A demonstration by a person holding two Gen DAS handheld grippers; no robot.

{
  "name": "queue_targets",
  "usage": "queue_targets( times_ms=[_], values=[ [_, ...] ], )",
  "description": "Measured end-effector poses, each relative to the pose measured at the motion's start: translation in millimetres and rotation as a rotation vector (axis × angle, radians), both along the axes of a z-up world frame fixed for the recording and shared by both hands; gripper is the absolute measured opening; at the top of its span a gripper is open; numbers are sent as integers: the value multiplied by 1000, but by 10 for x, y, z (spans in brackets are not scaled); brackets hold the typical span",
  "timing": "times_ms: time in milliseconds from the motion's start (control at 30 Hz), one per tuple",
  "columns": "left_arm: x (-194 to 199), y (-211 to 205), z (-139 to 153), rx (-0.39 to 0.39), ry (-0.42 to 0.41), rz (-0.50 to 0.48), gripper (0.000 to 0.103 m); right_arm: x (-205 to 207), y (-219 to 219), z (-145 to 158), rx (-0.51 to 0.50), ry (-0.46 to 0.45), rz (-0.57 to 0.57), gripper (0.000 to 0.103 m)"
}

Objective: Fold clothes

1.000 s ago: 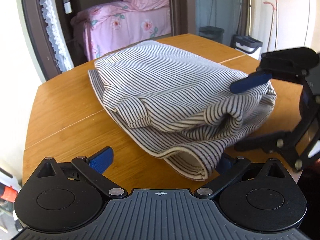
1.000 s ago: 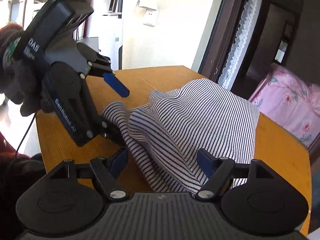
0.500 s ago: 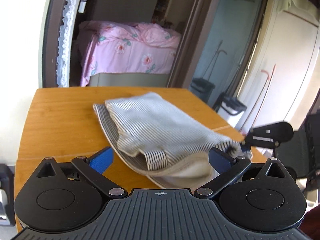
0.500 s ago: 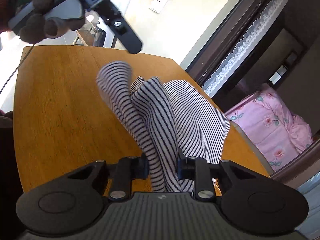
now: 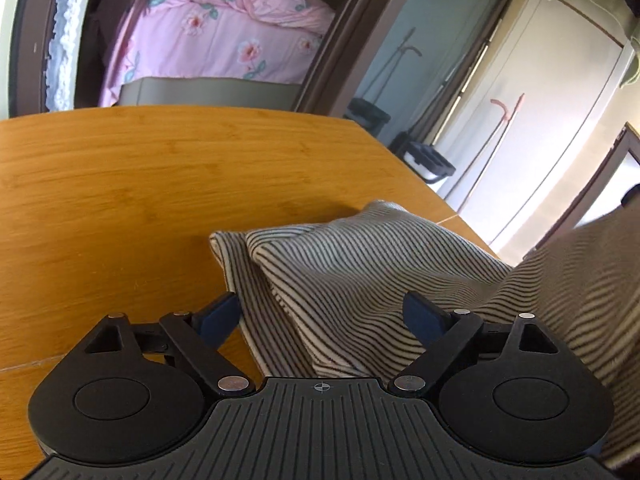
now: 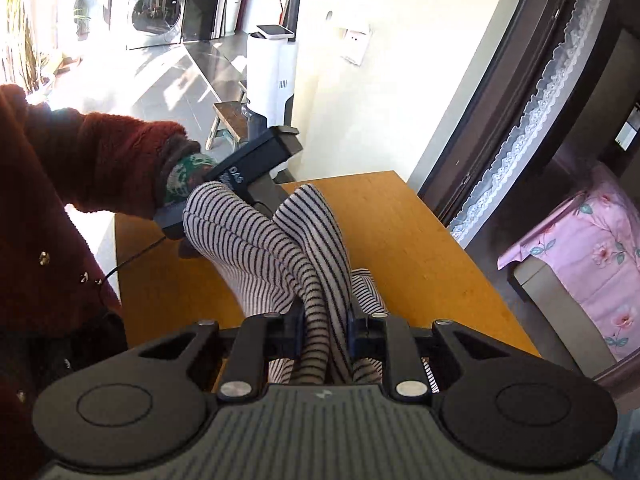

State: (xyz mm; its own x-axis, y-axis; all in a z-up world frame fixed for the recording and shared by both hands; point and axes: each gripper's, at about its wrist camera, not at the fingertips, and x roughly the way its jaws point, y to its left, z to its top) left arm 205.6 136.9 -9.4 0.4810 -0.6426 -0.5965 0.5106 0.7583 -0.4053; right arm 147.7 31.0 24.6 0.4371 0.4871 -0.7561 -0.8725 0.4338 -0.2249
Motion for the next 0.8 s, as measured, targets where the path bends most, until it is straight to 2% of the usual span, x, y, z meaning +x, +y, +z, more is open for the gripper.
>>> queue_targets(
  times_ms=[167, 333, 433, 500, 633, 667, 800],
  values=[
    [-28, 271, -59, -7, 24, 52, 90, 653, 110, -218, 2, 54, -10, 19],
    [-160, 586, 54, -6, 18, 126, 93, 1112, 91, -697, 46, 98, -67, 31],
    [-273, 678, 258, -2, -34, 155, 94, 1162, -19, -722, 123, 100, -114, 39],
    [-326, 664, 407, 6, -79, 161, 95, 1099, -102, -658, 150, 55, -148, 52],
    [-347, 490, 675, -16, -162, 106, 98, 895, -333, -495, 210, -37, -217, 61],
    [-333, 421, 695, -11, -172, 88, 98, 839, -398, -452, 227, -58, -236, 66],
    [-346, 90, 687, 17, -202, -7, 98, 672, -623, -477, 235, -124, -331, 69]
  ],
)
